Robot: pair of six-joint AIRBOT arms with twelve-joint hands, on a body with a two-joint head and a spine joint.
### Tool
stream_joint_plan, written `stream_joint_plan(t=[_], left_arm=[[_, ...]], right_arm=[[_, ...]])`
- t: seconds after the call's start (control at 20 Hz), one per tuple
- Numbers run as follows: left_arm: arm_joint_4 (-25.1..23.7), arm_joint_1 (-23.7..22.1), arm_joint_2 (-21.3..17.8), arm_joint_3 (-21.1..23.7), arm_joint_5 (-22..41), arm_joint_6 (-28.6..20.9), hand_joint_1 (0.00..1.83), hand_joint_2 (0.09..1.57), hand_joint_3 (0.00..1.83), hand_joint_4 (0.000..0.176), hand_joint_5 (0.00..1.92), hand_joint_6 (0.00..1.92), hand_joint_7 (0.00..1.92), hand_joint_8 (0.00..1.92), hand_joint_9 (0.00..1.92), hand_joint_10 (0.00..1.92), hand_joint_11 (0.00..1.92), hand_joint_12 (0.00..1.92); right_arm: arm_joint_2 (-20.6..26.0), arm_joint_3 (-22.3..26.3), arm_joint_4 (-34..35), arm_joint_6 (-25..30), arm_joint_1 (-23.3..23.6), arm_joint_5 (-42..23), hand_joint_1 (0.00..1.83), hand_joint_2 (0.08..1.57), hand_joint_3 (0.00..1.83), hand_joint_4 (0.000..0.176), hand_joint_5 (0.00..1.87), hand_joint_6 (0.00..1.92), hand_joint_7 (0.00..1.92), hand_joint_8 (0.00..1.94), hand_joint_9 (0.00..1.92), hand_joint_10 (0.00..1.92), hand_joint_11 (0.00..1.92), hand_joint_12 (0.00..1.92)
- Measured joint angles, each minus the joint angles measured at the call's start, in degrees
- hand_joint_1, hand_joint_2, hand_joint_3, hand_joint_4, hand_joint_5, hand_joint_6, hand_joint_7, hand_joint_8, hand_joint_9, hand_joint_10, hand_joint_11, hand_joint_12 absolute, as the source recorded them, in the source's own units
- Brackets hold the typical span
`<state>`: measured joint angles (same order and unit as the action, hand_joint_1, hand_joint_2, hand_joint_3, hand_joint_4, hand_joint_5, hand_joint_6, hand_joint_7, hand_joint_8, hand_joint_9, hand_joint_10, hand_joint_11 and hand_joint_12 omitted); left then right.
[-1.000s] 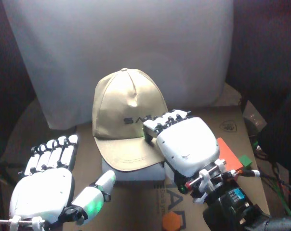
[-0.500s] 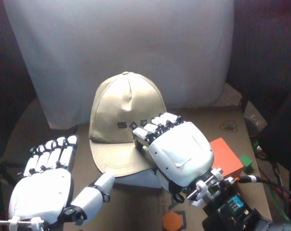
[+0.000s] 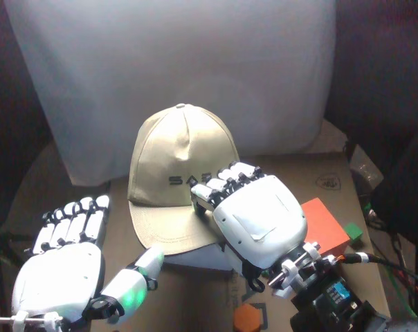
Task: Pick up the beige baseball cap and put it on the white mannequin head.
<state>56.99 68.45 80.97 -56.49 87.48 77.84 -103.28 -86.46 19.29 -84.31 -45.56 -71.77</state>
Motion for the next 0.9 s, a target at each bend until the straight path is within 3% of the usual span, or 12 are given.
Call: stream_joint_plan(t=[0.3, 0.35, 0.4, 0.45, 0.5, 0.55, 0.65, 0.75, 0.9], left_arm=[[-0.02, 0.02, -0.07, -0.24, 0.92, -1.29, 0.00, 1.17, 0.00, 0.000, 0.05, 0.00, 0.04, 0.00, 0.03, 0.00, 0.00, 0.22], [-0.09, 0.24, -0.13, -0.24, 1.11, -1.42, 0.00, 1.17, 0.00, 0.000, 0.05, 0.00, 0.04, 0.00, 0.03, 0.00, 0.00, 0.23], [-0.15, 0.31, -0.13, -0.22, 1.31, -1.51, 0.00, 1.17, 0.00, 0.000, 0.06, 0.00, 0.04, 0.00, 0.03, 0.00, 0.00, 0.23], [0.04, 0.33, -0.13, -0.22, 1.36, -1.51, 0.00, 1.17, 0.00, 0.000, 0.06, 0.00, 0.04, 0.00, 0.03, 0.00, 0.00, 0.24], [0.00, 0.42, -0.13, -0.22, 1.81, -1.55, 0.00, 1.16, 0.00, 0.000, 0.05, 0.00, 0.04, 0.00, 0.03, 0.00, 0.00, 0.22], [0.02, 0.42, -0.13, -0.22, 1.84, -1.60, 0.00, 1.16, 0.00, 0.000, 0.05, 0.00, 0.03, 0.00, 0.02, 0.00, 0.00, 0.22], [-0.26, 0.42, -0.13, -0.22, 1.95, -1.64, 0.00, 1.16, 0.00, 0.000, 0.03, 0.00, 0.02, 0.00, 0.02, 0.00, 0.00, 0.19], [-0.35, 0.42, -0.13, -0.22, 1.99, -1.64, 0.00, 1.16, 0.00, 0.000, 0.03, 0.00, 0.02, 0.00, 0.02, 0.00, 0.00, 0.18], [-0.42, 0.42, -0.13, -0.22, 1.97, -1.64, 0.00, 1.16, 0.00, 0.000, 0.04, 0.00, 0.03, 0.00, 0.03, 0.00, 0.00, 0.19]], right_arm=[[0.11, 0.44, 0.09, -0.26, -0.13, 0.00, 1.36, 1.18, 0.00, 0.000, 0.75, 1.10, 0.96, 1.09, 0.73, 1.53, 0.68, 1.59], [0.11, 0.55, 0.17, -0.28, -0.13, 0.02, 1.25, 1.15, 0.00, 0.000, 0.82, 1.10, 1.00, 1.09, 0.73, 1.26, 0.67, 1.58], [0.11, 0.55, 0.15, -0.39, -0.13, 0.00, 1.19, 1.18, 0.01, 0.003, 0.83, 1.22, 0.88, 1.17, 0.63, 1.11, 0.57, 1.57], [0.11, 0.55, 0.13, -0.42, -0.28, -0.09, 1.13, 1.19, 0.00, 0.000, 0.82, 1.22, 0.75, 0.76, 0.58, 1.00, 0.50, 1.56], [0.11, 0.55, 0.15, -0.39, -0.37, 0.00, 1.04, 1.11, 0.00, 0.000, 0.69, 0.41, 0.74, 0.24, 0.56, 0.72, 0.41, 1.51], [0.11, 0.57, -0.02, -0.42, -0.44, 0.04, 1.01, 1.10, 0.00, 0.000, 0.65, 0.19, 0.71, 0.11, 0.54, 0.59, 0.34, 1.48], [0.11, 0.72, 0.00, -0.42, -0.72, 1.73, 0.95, 1.07, 0.00, 0.000, 0.62, 0.03, 0.68, 0.01, 0.53, 0.34, 0.22, 1.39], [0.11, 0.83, 0.02, -0.50, -1.11, 2.45, 0.92, 1.06, 0.00, 0.000, 0.58, 0.00, 0.65, 0.00, 0.56, 0.16, 0.18, 1.33], [0.42, 1.16, -0.02, -1.11, -1.14, 2.64, 0.87, 1.04, 0.00, 0.000, 0.51, 0.00, 0.59, 0.00, 0.51, 0.04, 0.07, 1.22]])
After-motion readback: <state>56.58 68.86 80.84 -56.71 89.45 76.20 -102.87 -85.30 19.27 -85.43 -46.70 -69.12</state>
